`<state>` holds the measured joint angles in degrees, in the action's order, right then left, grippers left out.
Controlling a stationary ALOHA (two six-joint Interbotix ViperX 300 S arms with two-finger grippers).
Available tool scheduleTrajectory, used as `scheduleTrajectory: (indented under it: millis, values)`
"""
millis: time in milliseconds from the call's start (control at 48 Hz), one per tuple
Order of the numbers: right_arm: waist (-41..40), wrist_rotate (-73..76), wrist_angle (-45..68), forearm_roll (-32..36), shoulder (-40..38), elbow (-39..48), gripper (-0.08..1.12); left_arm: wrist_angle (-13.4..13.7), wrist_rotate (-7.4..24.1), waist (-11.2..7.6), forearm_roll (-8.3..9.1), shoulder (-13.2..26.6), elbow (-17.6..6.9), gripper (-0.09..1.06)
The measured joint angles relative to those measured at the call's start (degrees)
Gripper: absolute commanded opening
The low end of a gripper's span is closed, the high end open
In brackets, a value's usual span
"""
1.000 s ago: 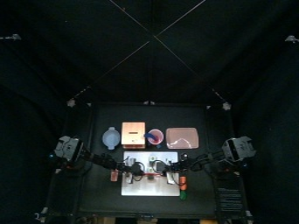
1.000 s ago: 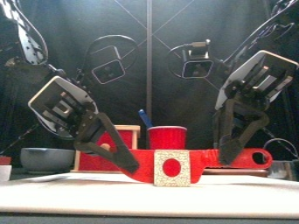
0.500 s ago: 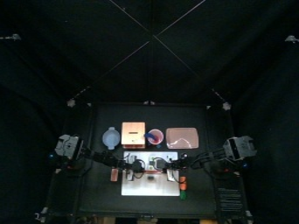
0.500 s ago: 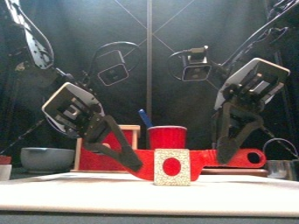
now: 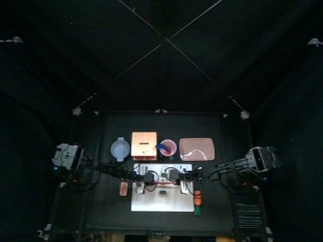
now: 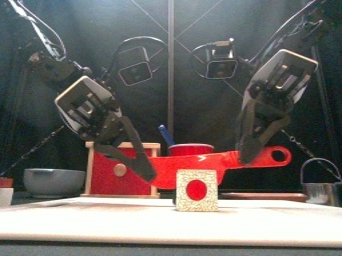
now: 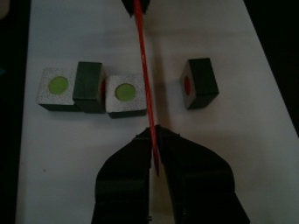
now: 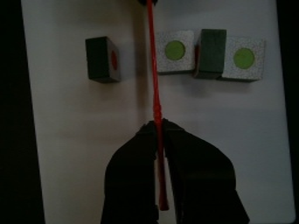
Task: Cut the sushi into 4 pieces with the knife
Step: Cut the sushi into 4 pieces
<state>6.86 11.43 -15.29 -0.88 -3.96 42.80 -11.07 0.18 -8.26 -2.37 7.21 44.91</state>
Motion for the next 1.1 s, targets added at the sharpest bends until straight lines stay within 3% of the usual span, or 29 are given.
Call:
scheduleTrajectory:
  millis: [250,646,896,1104]
  values:
    - [0.6,-0.1,-2.3,-0.2,-2.4,0.4,0.11,0.3,0.3,-0.44,0.0,-2.1,-0.1,0.82]
    - [0.9,0.0,-5.4,-2.3,-8.3,4.5,0.11,-0.4,0.2,-0.35,0.53,-6.5,0.5,0.83]
    - [0.9,0.0,-10.6,-3.3,-13.0,7.7,0.11,-4.7,0.2,-0.35,0.79,-10.0,3.4,0.83]
    - [0.8,0.0,-16.5,-6.3,-18.7,10.9,0.12,-9.8,0.1,-0.09,0.79,-13.3,7.5,0.83]
